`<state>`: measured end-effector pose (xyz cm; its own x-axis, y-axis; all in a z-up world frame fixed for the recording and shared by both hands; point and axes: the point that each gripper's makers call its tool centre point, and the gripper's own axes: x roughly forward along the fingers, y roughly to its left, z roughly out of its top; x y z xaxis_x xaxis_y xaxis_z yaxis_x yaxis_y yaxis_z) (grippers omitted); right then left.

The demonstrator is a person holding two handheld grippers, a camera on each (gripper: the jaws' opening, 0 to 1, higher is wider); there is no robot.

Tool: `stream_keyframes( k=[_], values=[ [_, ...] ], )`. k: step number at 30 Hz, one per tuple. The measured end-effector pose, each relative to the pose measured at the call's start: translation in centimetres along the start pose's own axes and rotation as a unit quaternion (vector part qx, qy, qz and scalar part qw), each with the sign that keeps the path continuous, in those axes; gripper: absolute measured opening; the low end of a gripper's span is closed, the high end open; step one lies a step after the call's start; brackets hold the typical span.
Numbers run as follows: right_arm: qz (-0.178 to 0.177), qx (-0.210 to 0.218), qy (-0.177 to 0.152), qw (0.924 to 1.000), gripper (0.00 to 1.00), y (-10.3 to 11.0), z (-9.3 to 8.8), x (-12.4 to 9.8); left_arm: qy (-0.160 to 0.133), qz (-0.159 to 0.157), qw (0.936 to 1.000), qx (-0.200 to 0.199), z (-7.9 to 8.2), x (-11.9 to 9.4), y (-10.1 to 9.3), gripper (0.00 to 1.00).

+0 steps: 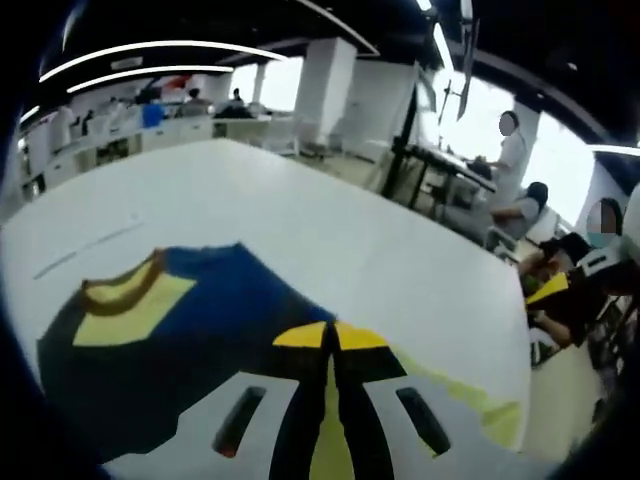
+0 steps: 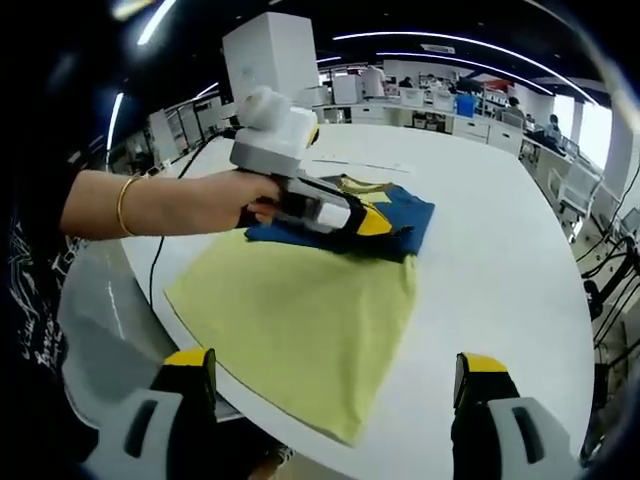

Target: Fold the garment on the visible template until the final outline fits inside the template.

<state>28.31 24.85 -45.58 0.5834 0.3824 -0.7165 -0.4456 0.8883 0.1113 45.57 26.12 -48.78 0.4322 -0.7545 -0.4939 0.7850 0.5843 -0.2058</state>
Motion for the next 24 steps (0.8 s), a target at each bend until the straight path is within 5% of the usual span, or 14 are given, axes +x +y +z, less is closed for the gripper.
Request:
stream_keyframes(
  k=[8, 17, 24],
  values=[
    [-0.003, 0.002, -0.003, 1.0000, 0.99, -0.2, 0.1, 0.1, 0.021, -0.013, 0.9997, 0.001, -2.2, 0.9, -0.7, 0.00],
    [-0.004, 0.003, -0.005, 1.0000, 0.99, -0.3, 0.2, 0.1, 0.024, -0.028, 0.9992, 0.014, -2.3, 0.8, -1.5, 0.00],
    [0.002, -0.002, -0.009, 1.0000, 0.99, 0.0, 0.7, 0.4, 0.004, -0.018, 0.9991, 0.038, -1.1, -1.0, -0.2, 0.20]
  ],
)
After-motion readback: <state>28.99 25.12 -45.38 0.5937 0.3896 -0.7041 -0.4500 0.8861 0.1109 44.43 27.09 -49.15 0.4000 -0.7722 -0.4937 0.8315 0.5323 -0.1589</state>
